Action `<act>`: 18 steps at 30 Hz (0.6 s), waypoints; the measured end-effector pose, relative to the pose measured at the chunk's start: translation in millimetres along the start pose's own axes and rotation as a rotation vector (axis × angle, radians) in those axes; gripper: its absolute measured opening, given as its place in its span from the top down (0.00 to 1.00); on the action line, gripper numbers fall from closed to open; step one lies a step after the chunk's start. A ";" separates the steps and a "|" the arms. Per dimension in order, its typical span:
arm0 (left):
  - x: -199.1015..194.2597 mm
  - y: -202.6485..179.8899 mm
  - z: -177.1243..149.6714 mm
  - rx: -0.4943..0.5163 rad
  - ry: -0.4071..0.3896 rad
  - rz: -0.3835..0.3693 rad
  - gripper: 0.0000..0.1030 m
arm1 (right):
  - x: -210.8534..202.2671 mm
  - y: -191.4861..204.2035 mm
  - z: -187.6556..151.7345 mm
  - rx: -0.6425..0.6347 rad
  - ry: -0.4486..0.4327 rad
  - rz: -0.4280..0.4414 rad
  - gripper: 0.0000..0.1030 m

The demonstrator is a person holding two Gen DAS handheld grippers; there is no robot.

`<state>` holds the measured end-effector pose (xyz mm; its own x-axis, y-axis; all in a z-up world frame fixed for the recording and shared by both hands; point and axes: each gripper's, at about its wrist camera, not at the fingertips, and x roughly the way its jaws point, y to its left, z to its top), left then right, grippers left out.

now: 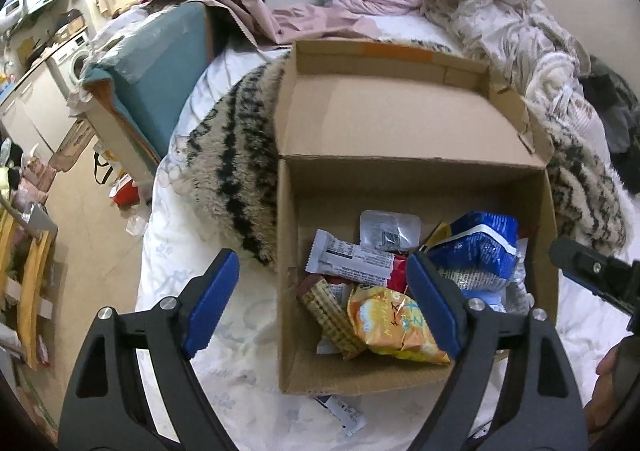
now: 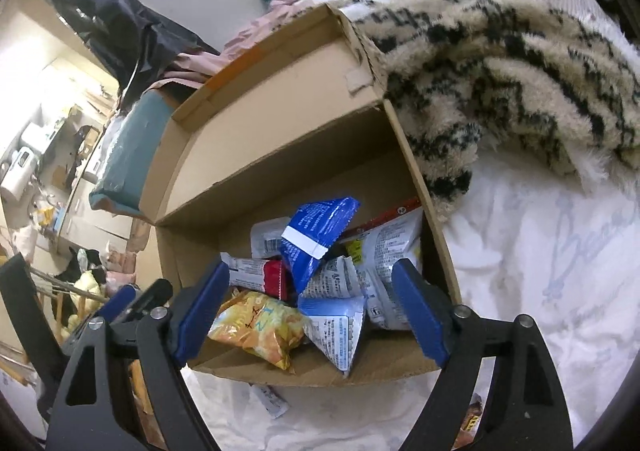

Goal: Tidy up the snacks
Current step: 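Withdraw both grippers from the box back over the bed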

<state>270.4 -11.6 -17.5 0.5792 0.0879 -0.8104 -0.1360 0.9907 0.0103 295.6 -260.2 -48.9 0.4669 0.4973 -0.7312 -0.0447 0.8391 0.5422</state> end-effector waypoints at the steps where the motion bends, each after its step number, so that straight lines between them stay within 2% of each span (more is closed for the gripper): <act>1: -6.6 3.3 -1.8 -0.008 -0.021 -0.013 0.19 | -2.9 1.5 -1.5 -0.008 -0.004 0.008 0.14; 2: -12.6 6.2 -4.0 -0.014 -0.043 -0.019 0.19 | -6.1 2.9 -3.1 -0.013 -0.013 0.014 0.08; 4: -24.9 11.9 -10.5 -0.022 -0.074 -0.022 0.19 | -16.1 5.2 -8.1 -0.024 -0.046 0.006 0.03; 12: -47.5 34.6 -35.0 -0.067 -0.053 -0.053 0.08 | -28.7 24.9 -32.2 -0.082 -0.045 0.001 0.03; 18: -63.7 47.6 -56.3 -0.061 -0.056 -0.058 0.07 | -36.9 29.0 -47.9 -0.103 -0.003 0.015 0.03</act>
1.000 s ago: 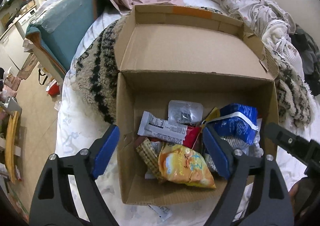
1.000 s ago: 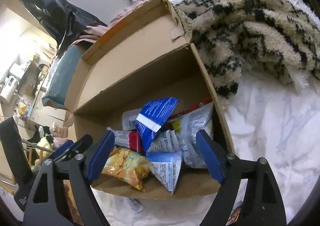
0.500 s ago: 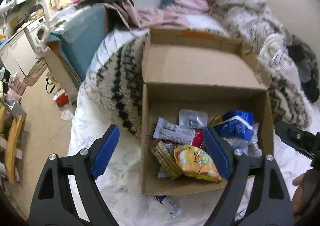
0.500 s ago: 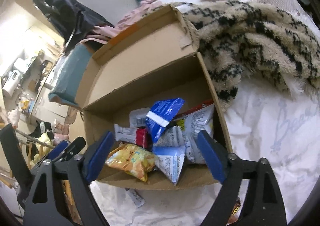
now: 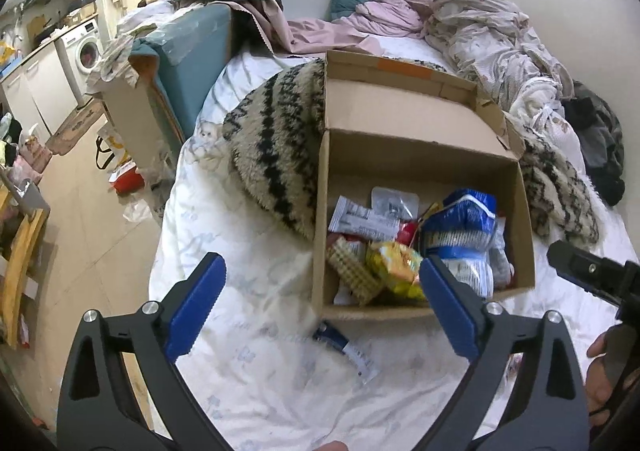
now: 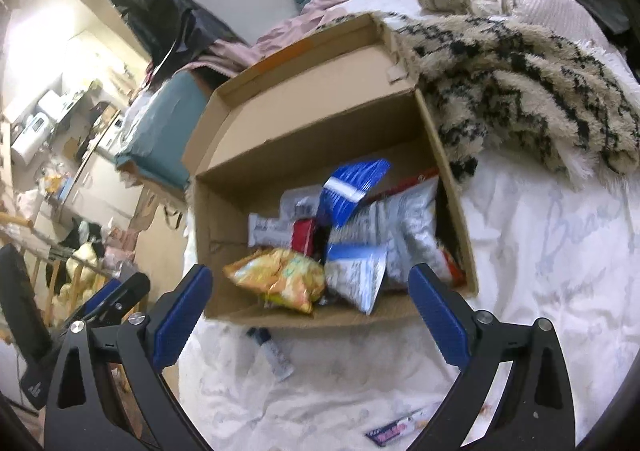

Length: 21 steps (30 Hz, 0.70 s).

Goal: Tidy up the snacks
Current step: 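Withdraw both grippers from the box back over the bed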

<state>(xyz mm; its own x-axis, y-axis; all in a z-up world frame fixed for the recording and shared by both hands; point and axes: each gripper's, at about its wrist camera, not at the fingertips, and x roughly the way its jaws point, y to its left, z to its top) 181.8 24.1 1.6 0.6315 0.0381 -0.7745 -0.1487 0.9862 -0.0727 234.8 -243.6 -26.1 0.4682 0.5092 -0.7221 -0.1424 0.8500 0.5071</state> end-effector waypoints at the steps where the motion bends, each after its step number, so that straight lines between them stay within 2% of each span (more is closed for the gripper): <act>1: -2.9 1.6 -3.1 -0.002 -0.001 0.004 0.07 | -3.2 -0.1 -3.1 0.003 -0.001 0.001 0.03; 5: -13.7 7.0 -14.3 0.006 -0.002 0.060 0.07 | -12.4 -2.0 -16.7 0.020 0.006 0.000 0.02; 14: -24.0 8.3 -38.3 0.010 0.040 0.042 0.07 | -26.6 1.0 -46.5 0.019 0.026 -0.002 0.03; 21: -26.3 14.9 -59.9 -0.011 0.073 0.026 0.07 | -28.6 -12.7 -66.5 0.085 0.067 -0.005 0.02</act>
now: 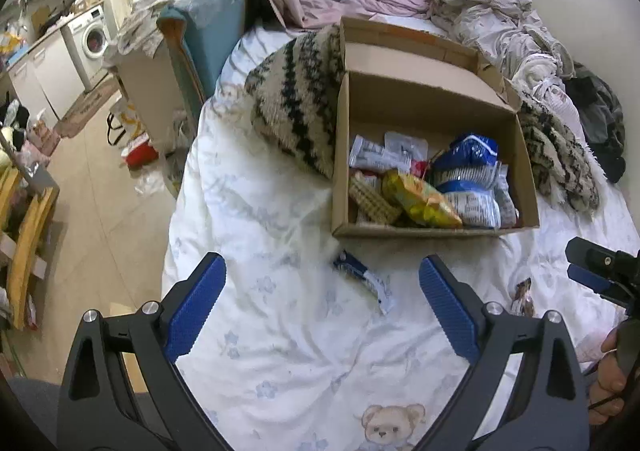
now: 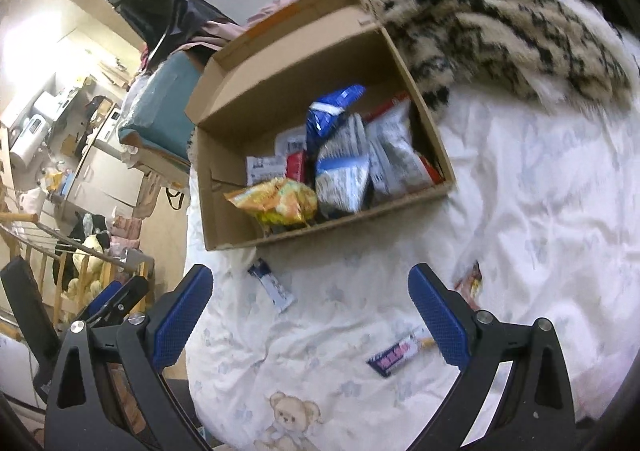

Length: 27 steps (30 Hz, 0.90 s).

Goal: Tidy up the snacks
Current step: 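Withdraw both grippers from the box back over the bed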

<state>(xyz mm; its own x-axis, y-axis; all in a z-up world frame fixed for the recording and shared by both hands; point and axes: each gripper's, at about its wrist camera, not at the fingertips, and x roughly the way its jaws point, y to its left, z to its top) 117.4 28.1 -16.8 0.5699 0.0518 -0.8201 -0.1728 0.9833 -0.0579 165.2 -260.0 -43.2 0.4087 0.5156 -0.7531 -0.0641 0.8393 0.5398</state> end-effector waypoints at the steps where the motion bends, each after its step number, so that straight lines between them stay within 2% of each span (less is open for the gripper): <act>1: 1.0 1.3 -3.2 -0.003 0.007 0.001 0.07 | -0.4 -1.4 -2.1 0.005 0.003 -0.001 0.03; 11: 9.3 15.5 -17.5 -0.046 0.031 0.009 0.07 | -3.3 -23.9 -18.4 0.057 0.024 -0.059 0.03; 18: 11.9 17.4 -21.2 -0.070 0.044 -0.007 0.07 | 0.1 -55.5 -19.9 0.163 0.038 -0.112 0.03; 27: 13.5 16.8 -22.7 -0.078 0.083 -0.026 0.07 | 2.5 -93.0 -18.5 0.312 0.032 -0.262 0.03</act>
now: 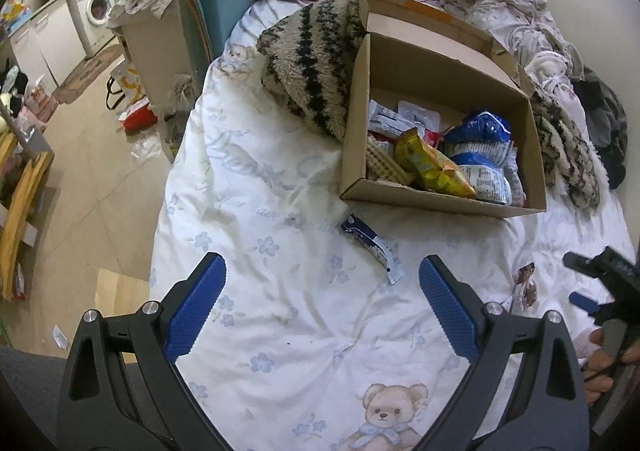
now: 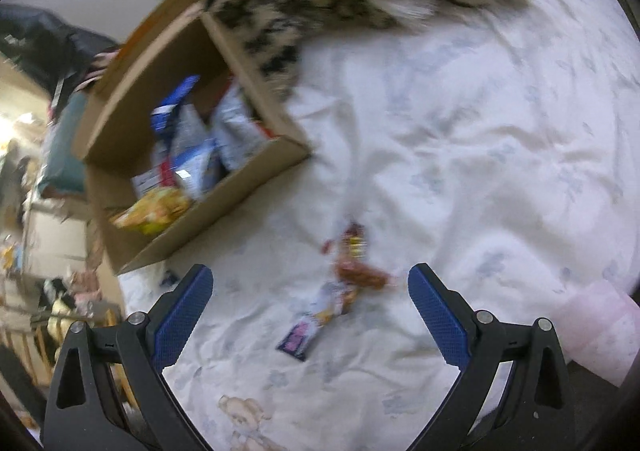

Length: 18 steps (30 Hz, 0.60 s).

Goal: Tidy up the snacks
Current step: 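Grasp the clear-wrapped brown sausage snack with the right gripper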

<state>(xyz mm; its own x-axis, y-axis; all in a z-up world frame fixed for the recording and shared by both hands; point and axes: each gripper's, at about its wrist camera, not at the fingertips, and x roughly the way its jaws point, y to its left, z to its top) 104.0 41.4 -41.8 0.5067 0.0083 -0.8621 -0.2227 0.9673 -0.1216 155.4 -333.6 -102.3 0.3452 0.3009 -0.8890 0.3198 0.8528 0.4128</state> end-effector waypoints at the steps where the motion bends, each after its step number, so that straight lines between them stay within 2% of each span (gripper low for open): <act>1: 0.4 1.8 0.7 -0.012 0.012 -0.012 0.07 | 3.1 -4.6 1.0 0.020 0.001 -0.019 0.03; 5: 1.1 5.8 3.2 -0.053 0.029 -0.043 0.07 | 20.8 -15.2 5.1 0.062 0.040 -0.066 0.03; 10: 8.0 7.5 6.4 -0.082 0.050 -0.053 0.07 | 56.1 -1.0 -2.6 0.021 0.169 -0.054 0.04; 14: 14.5 6.9 5.3 -0.085 0.071 -0.050 0.07 | 61.1 5.3 -3.7 -0.027 0.127 -0.148 0.05; 16: 17.2 5.8 4.5 -0.082 0.082 -0.050 0.07 | 57.1 1.2 0.5 -0.008 0.100 -0.147 0.05; 18: 19.9 3.8 3.9 -0.077 0.093 -0.047 0.07 | 56.8 -1.9 3.6 0.000 0.110 -0.136 0.05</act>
<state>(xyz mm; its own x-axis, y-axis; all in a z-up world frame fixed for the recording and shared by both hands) 116.4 46.2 -57.5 0.4398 -0.0640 -0.8958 -0.2656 0.9436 -0.1977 177.6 -319.7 -152.8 0.2004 0.2280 -0.9528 0.3570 0.8887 0.2878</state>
